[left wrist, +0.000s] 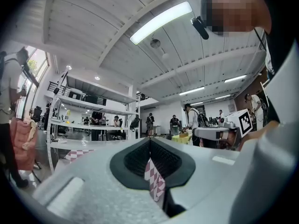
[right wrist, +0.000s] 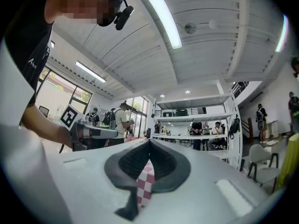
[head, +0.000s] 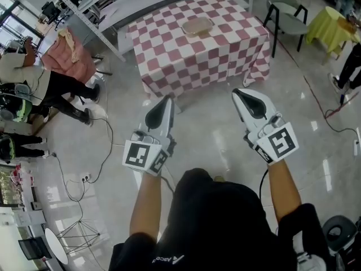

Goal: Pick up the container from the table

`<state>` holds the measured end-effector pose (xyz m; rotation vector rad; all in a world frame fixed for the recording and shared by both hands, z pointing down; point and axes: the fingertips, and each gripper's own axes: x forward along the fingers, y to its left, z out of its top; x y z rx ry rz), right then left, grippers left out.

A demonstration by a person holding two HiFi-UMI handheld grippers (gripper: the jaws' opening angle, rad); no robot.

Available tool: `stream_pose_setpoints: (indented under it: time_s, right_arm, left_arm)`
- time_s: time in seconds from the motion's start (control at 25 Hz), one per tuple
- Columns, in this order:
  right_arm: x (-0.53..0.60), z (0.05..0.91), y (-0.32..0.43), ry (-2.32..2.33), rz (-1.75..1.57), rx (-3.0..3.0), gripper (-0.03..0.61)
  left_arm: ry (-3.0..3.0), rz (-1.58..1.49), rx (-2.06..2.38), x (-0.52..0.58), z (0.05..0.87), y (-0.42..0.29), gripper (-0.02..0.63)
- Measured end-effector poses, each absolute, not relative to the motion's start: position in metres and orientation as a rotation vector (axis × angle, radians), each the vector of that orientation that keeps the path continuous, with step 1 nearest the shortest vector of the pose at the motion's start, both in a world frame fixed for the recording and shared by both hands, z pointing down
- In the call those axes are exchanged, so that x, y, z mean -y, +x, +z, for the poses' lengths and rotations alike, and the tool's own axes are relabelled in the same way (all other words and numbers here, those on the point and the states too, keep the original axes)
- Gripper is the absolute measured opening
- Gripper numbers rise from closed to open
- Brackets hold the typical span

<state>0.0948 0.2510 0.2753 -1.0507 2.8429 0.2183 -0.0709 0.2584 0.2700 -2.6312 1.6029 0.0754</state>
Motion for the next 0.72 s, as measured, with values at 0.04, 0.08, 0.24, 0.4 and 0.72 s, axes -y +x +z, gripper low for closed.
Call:
stream_pose_setpoints:
  time_s: [0.04, 0.08, 0.24, 0.4, 0.72]
  right_arm:
    - [-0.246, 0.276, 0.096, -1.053, 0.221, -2.843, 0.003]
    - [-0.241, 0.276, 0.097, -1.056, 0.224, -2.844, 0.003]
    - [-0.211, 0.281, 0.095, -1.069, 0.243, -2.847, 0.003]
    - [-0.167, 0.291, 0.086, -1.095, 0.268, -2.855, 0.003]
    - [-0.012, 0.283, 0.047, -1.158, 0.318, -2.856, 0.003]
  left_arm:
    - [-2.632, 0.074, -1.601, -0.252, 0.271, -0.070, 0.010]
    - [-2.634, 0.073, -1.598, -0.246, 0.272, -0.070, 0.010]
    - [-2.634, 0.083, -1.586, -0.211, 0.278, -0.072, 0.010]
    - [-2.637, 0.110, -1.581, -0.161, 0.288, -0.083, 0.009]
    - [-2.670, 0.077, -1.542, 0.014, 0.302, -0.118, 0.011]
